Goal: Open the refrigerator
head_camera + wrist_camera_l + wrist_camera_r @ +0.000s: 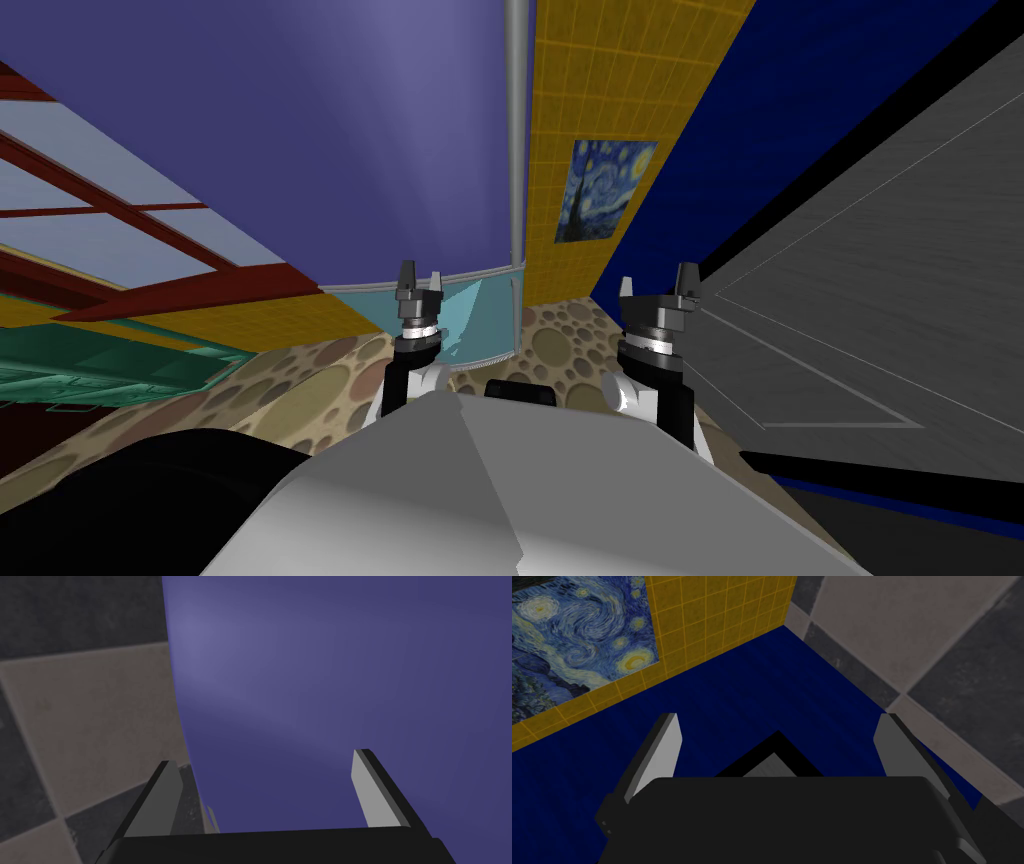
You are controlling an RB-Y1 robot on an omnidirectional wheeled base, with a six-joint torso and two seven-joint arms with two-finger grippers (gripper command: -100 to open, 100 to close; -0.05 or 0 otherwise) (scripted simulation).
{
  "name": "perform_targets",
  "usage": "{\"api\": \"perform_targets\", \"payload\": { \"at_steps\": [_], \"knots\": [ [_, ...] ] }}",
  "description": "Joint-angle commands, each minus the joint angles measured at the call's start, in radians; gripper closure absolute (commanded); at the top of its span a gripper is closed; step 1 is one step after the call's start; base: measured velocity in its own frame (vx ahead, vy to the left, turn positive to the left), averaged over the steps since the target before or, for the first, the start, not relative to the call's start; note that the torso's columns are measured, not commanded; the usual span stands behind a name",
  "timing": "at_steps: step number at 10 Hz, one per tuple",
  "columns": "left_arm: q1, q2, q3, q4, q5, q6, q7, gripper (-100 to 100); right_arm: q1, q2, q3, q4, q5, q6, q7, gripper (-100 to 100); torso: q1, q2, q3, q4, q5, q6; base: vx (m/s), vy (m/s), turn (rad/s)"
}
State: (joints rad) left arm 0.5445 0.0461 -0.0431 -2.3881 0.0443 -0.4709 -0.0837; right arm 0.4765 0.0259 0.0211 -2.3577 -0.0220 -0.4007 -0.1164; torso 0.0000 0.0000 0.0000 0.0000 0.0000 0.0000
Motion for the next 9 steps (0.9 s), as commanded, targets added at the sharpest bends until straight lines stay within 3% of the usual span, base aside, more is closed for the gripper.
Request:
{"api": "perform_targets", "payload": {
  "at_steps": [1,9],
  "knots": [
    [0.0,0.0,0.0,0.0,0.0,0.0,0.0,0,0.0,0.0,0.0,0.0,0.0,0.0,0.0,0,0.0,0.04,-0.082,0.041,0.0,0.0,0.0,0.0,0.0],
    [0.0,0.0,0.0,0.0,0.0,0.0,0.0,0,0.0,0.0,0.0,0.0,0.0,0.0,0.0,0,0.0,0.618,-1.234,0.617,0.0,0.0,0.0,0.0,0.0]
  ]
}}
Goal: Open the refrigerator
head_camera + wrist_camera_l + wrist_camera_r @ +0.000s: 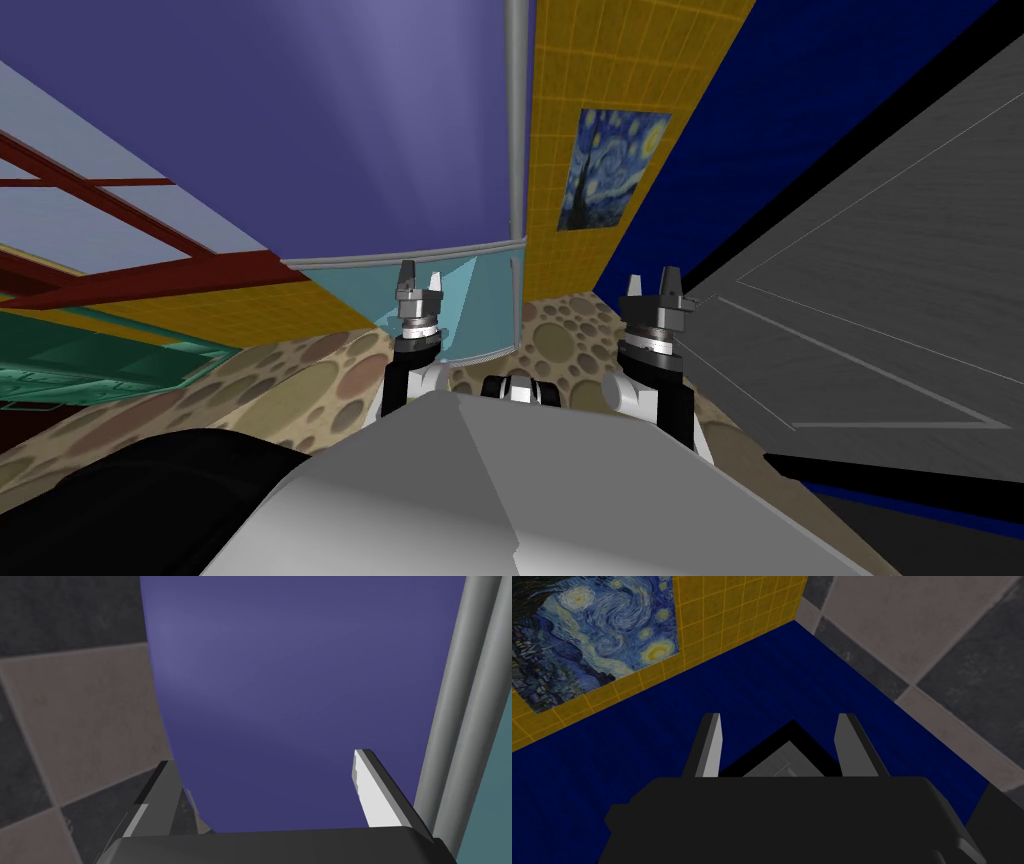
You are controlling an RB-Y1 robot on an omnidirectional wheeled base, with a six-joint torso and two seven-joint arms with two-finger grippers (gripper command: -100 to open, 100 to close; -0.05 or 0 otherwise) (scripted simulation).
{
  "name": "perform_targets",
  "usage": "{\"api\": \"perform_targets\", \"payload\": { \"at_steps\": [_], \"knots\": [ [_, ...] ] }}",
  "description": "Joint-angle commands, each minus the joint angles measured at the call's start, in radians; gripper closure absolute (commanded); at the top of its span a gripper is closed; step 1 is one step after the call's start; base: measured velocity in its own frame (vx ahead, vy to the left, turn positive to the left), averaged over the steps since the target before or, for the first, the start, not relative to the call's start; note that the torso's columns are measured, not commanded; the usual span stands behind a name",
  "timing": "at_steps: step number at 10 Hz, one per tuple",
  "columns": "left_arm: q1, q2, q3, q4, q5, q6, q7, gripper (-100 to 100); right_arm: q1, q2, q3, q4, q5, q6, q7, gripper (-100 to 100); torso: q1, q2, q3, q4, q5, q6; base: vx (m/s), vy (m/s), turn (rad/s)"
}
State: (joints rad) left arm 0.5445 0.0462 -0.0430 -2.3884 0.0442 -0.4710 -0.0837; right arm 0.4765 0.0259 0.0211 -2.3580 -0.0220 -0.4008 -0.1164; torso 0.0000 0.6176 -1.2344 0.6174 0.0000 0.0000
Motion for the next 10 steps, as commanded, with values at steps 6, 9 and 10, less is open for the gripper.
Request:
{"api": "perform_targets", "payload": {
  "at_steps": [6,9,10],
  "knots": [
    [-0.042,0.094,0.011,-0.02,-0.02,0.16,-0.017,-100,0.0,0.0,0.0,0.0,0.0,0.0,0.0,0,-0.001,0.12,-0.242,0.12,0.0,0.0,0.023,-0.04,-0.021],
    [-0.06,0.112,0.015,-0.027,-0.028,0.232,-0.024,-100,0.0,0.0,0.0,0.0,0.0,0.0,0.0,0,0.001,0.121,-0.241,0.121,0.0,0.0,0.023,-0.038,-0.015],
    [-0.069,0.12,0.018,-0.031,-0.032,0.259,-0.028,-100,0.0,0.0,0.0,0.001,0.0,0.0,0.0,0,0.001,0.121,-0.241,0.121,0.0,0.0,0.023,-0.045,-0.035]
  ]
}}
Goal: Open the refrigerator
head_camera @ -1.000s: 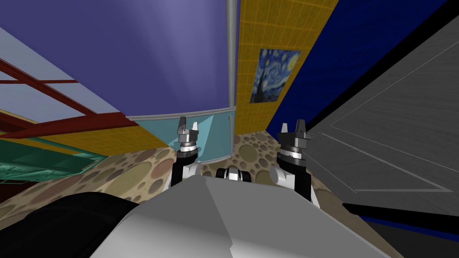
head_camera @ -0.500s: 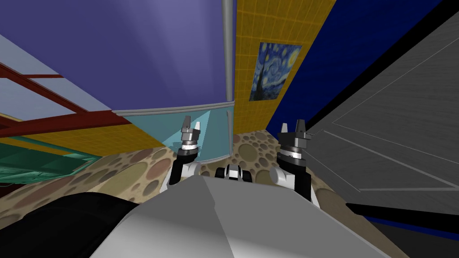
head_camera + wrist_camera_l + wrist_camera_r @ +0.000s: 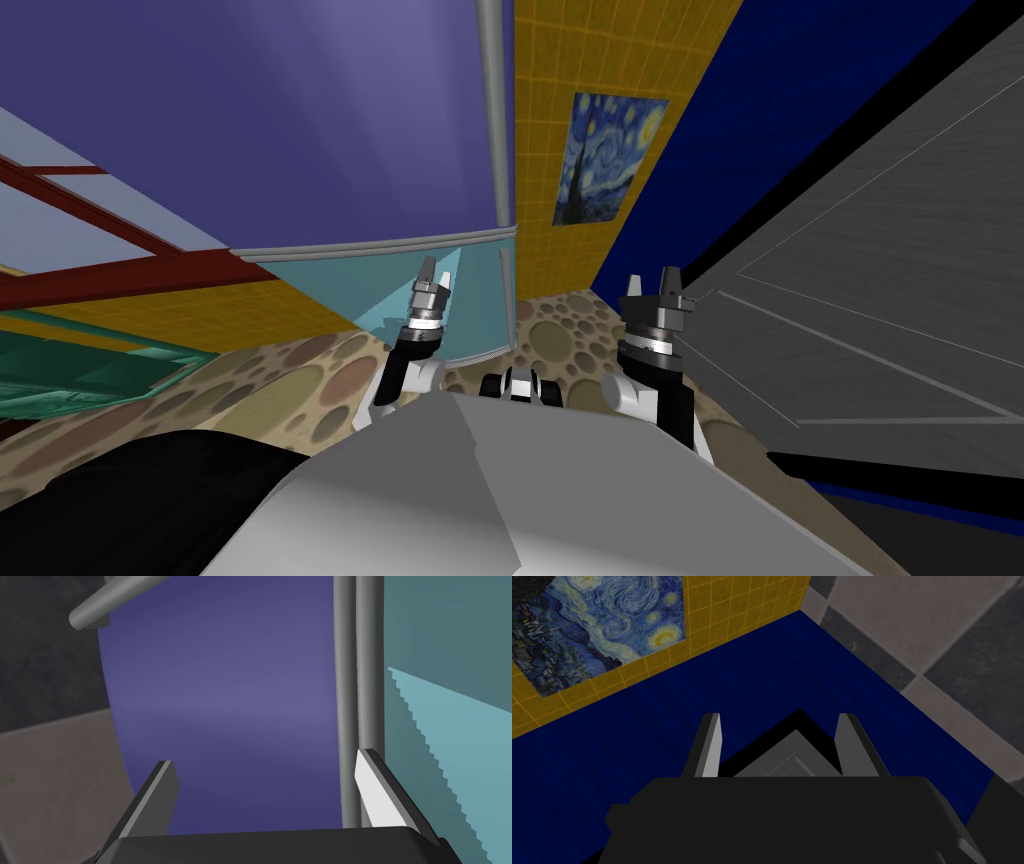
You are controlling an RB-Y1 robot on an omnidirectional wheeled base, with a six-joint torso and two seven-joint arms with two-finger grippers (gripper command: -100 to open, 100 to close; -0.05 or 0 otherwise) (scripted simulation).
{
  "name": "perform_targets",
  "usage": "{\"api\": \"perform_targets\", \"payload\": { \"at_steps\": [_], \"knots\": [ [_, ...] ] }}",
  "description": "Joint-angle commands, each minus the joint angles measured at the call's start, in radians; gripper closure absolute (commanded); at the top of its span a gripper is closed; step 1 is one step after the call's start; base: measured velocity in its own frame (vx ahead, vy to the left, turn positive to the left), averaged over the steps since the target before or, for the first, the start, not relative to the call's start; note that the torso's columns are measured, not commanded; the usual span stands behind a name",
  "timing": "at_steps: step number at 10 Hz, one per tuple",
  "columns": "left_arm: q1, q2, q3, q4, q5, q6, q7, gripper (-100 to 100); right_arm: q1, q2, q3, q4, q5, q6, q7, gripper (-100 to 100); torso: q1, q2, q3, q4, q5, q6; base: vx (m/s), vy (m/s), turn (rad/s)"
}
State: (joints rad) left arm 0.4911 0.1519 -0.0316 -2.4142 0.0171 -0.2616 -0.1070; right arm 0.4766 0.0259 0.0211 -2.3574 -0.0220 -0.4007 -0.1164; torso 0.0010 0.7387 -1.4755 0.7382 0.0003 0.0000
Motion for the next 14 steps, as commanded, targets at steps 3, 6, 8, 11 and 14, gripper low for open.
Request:
{"api": "perform_targets", "payload": {
  "at_steps": [3,6,8,11,14],
  "knots": [
    [-0.035,0.03,0.011,-0.013,-0.014,0.126,-0.012,-100,0.0,0.0,0.0,0.0,0.0,0.0,0.0,0,-0.001,-0.001,-0.001,0.0,0.0,0.0,0.022,-0.041,-0.018],
    [-0.053,0.047,0.016,-0.022,-0.022,0.199,-0.019,-100,0.0,0.0,0.0,0.0,0.0,0.0,0.0,0,0.0,-0.001,-0.001,0.0,0.0,0.0,0.025,-0.038,-0.02],
    [-0.062,0.056,0.018,-0.026,-0.026,0.235,-0.022,-100,0.0,0.0,0.0,0.0,0.0,0.0,0.0,0,-0.002,-0.001,-0.001,0.0,-0.001,0.0,0.028,-0.046,-0.014],
    [-0.086,0.082,0.024,-0.036,-0.037,0.324,-0.032,-100,0.0,0.0,0.0,0.0,0.0,0.0,0.0,0,-0.001,-0.001,0.0,0.0,0.0,0.0,0.022,-0.036,-0.022],
    [-0.108,0.106,0.03,-0.044,-0.047,0.411,-0.04,-100,0.0,0.0,0.0,0.0,0.0,0.0,0.0,0,-0.001,-0.001,-0.001,0.0,0.0,0.0,0.029,-0.046,-0.022]
  ]
}}
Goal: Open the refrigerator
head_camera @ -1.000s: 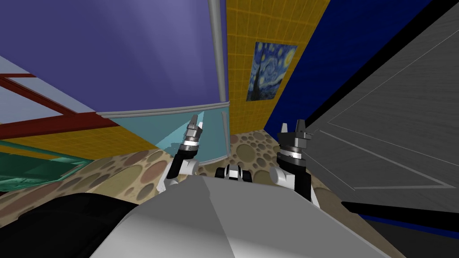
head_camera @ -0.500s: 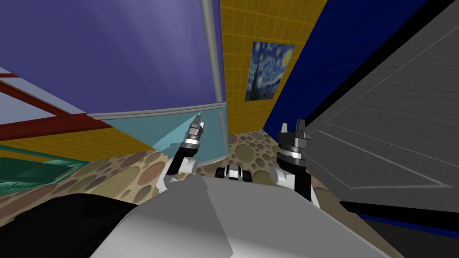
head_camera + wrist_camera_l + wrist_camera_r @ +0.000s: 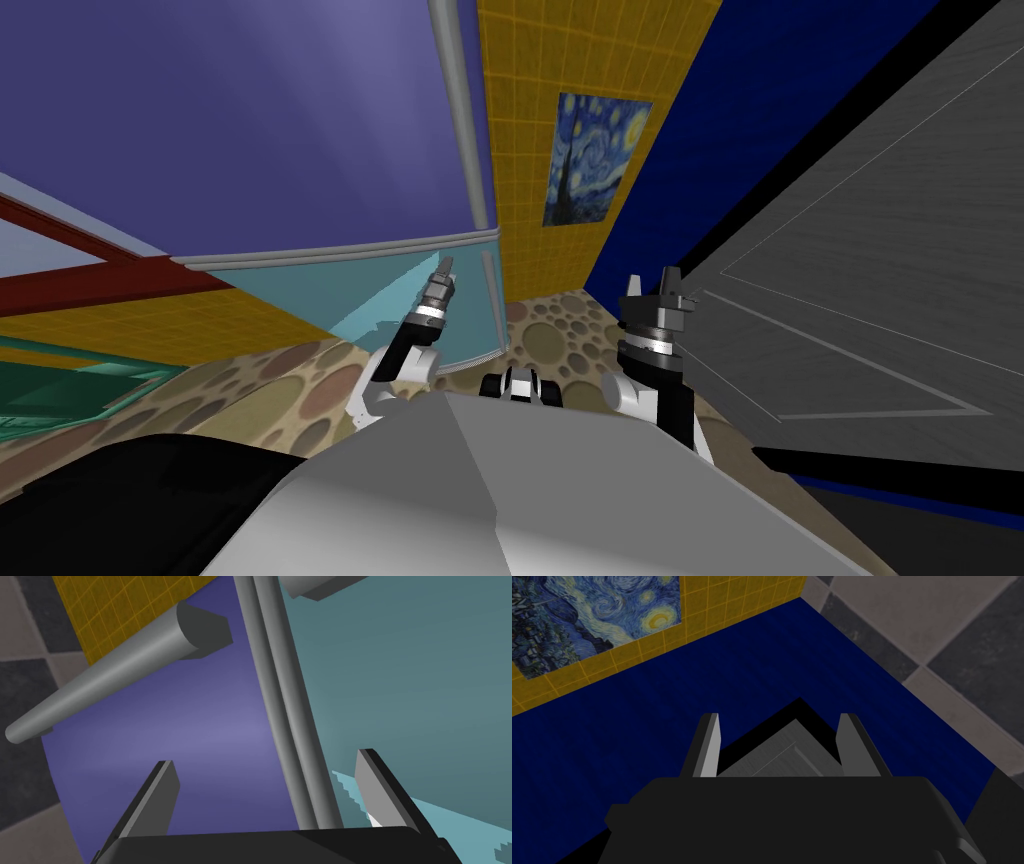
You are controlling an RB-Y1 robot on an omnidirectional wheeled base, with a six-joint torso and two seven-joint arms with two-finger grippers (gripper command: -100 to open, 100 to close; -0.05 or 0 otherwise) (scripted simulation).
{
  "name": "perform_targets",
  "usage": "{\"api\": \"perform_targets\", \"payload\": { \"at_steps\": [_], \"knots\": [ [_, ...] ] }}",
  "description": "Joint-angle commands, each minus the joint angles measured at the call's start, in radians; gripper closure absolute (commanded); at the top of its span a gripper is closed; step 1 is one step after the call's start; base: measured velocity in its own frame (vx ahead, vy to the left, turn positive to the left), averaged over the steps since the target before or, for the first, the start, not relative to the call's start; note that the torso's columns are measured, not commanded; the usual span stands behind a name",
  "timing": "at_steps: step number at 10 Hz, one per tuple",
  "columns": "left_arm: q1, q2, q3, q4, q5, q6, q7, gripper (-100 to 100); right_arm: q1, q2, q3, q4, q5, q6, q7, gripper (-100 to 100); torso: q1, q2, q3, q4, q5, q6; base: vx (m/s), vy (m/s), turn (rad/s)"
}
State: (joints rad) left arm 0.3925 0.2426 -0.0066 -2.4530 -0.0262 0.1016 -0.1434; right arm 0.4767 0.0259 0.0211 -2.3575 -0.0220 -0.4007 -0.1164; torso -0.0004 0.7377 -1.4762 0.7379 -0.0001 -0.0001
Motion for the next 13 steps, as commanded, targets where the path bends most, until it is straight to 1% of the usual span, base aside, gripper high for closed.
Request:
{"api": "perform_targets", "payload": {
  "at_steps": [1,5,6,8,9,11,12,13],
  "knots": [
    [-0.017,0.025,0.007,-0.008,-0.007,0.075,-0.007,-100,0.0,0.0,0.0,0.0,0.0,0.0,0.0,0,0.001,0.0,0.0,0.0,0.0,0.0,0.029,-0.045,-0.022],
    [-0.047,0.066,0.014,-0.016,-0.021,0.186,-0.019,-100,0.0,0.0,0.0,0.0,0.0,0.0,0.0,0,0.0,0.0,0.0,0.0,0.0,0.0,0.029,-0.046,-0.023],
    [-0.047,0.066,0.014,-0.016,-0.021,0.193,-0.019,-100,0.0,0.0,0.0,0.0,0.0,0.0,0.0,0,0.0,0.0,0.0,0.0,0.0,0.0,0.022,-0.036,-0.004],
    [-0.065,0.093,0.019,-0.019,-0.029,0.253,-0.025,-100,0.0,0.0,0.0,0.0,0.0,0.0,0.0,0,0.001,0.001,0.001,0.0,0.0,0.0,0.024,-0.033,-0.024],
    [-0.065,0.093,0.019,-0.019,-0.029,0.259,-0.025,-100,0.0,0.0,0.0,0.0,0.0,0.0,0.0,0,0.0,0.0,0.0,0.0,0.0,0.0,0.021,-0.034,-0.007],
    [-0.084,0.122,0.024,-0.022,-0.038,0.326,-0.033,-100,0.0,0.0,0.0,0.0,0.0,0.0,0.0,0,0.0,0.0,0.0,0.0,0.0,0.0,0.027,-0.036,-0.023],
    [-0.084,0.122,0.024,-0.022,-0.038,0.332,-0.033,-100,0.0,0.0,0.0,0.0,0.0,0.0,0.0,0,0.0,0.0,0.0,0.0,0.0,0.0,0.022,-0.035,-0.01],
    [-0.094,0.136,0.026,-0.022,-0.043,0.37,-0.037,-100,0.0,0.0,0.0,0.0,0.0,0.0,0.0,0,0.0,0.0,0.0,0.0,0.0,0.0,0.022,-0.038,-0.014]
  ]
}}
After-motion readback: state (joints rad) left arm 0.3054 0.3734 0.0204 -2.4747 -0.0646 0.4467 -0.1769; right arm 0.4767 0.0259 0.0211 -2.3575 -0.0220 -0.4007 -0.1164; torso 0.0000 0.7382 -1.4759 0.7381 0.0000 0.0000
